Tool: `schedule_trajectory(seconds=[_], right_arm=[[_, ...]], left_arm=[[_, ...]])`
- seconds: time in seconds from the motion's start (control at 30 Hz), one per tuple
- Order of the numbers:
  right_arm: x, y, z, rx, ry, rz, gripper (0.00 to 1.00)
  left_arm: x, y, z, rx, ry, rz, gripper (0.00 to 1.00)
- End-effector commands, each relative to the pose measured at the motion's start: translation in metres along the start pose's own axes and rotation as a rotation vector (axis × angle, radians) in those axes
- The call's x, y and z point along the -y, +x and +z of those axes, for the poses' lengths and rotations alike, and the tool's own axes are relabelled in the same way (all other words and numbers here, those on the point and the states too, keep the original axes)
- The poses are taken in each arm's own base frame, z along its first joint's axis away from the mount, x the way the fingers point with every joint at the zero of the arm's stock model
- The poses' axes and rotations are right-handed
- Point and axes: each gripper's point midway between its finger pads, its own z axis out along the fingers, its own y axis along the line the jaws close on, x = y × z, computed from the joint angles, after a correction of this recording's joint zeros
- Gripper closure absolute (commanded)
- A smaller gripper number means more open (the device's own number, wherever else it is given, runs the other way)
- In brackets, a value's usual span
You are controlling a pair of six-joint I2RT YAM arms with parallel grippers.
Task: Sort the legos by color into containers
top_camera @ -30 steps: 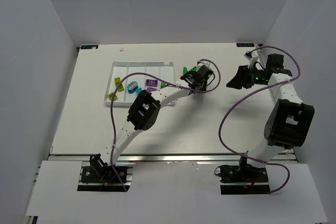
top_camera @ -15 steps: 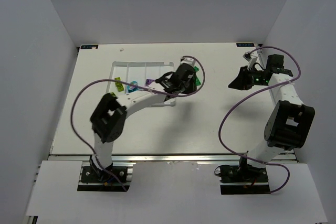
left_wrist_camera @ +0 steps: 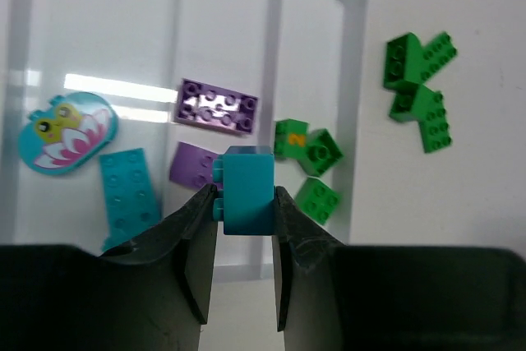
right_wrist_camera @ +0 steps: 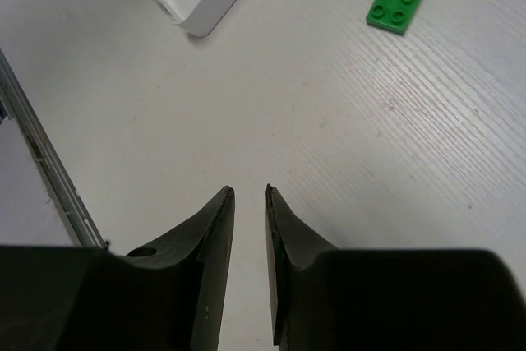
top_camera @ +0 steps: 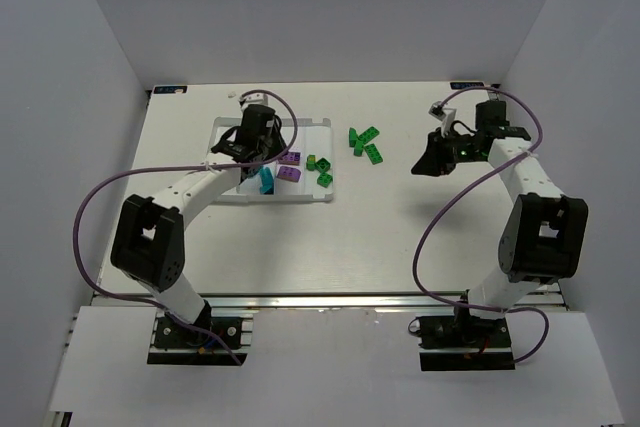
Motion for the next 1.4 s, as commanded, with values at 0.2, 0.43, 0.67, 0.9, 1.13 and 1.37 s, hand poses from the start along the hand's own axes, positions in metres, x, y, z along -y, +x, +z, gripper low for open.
schedule_trajectory(seconds=[0.2,0.43,0.67,0.9,1.13,1.37], right_arm=[[-0.014,-0.021,0.022,-0.037,-0.008,-0.075,0.68],[-0.01,-0.026,0.033,-0.07,0.012,-0.092,0.64],[0.007,-0.027,0.06,-0.149,0.101,-0.124,0.59],[0.023,-0.041,0.085,-0.169,0.189,-0.157,0.45],[0.046,-0.055,0.108,-0.182,0.309,-0.165,0.11],[0.069,-0.048,0.135,-0.23,0.465,-0.154,0.11]], left_arm=[[-0.052,-0.03,0.037,0.01,-0.117,-0.019,1.0],[-0.064,-0.024,0.073,-0.04,-0.192,-0.017,0.87],[-0.077,-0.032,0.081,-0.024,-0.276,-0.015,0.46],[-0.071,-0.04,0.073,-0.02,-0.257,-0.011,0.28],[-0.047,-0.046,0.019,0.029,-0.09,-0.098,0.68],[-0.051,-0.008,-0.067,0.079,0.06,-0.231,0.43]])
